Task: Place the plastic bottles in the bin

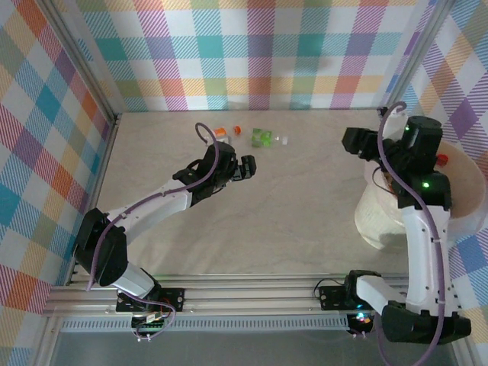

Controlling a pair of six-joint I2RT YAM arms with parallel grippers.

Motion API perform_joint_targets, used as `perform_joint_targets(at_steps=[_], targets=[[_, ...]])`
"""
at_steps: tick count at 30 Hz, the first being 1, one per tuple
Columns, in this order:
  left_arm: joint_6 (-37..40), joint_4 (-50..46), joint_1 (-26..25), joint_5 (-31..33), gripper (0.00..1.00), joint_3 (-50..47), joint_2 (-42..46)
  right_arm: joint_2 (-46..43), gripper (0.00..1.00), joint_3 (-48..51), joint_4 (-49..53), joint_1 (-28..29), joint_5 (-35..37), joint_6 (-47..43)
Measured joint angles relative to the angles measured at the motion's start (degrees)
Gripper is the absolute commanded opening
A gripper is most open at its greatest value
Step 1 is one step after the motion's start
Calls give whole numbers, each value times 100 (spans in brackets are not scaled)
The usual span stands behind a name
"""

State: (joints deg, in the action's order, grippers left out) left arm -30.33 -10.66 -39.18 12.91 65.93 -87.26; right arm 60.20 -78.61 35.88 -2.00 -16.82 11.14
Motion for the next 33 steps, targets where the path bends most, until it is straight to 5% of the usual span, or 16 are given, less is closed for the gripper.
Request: perform_joint_targets(at_steps=[9,17,33], targets=[[-553,-450,114,732,100,-164,264,1104,85,245,-1639,1008,-756,-192],[-1064,-841,221,1106,100,-621,673,2474,99,240,-2465,1239,-1008,-1014],[-1386,-1213,227,1423,100,-1268,1582,6070,100,-2070,-2236,1582,-1023,-3965]])
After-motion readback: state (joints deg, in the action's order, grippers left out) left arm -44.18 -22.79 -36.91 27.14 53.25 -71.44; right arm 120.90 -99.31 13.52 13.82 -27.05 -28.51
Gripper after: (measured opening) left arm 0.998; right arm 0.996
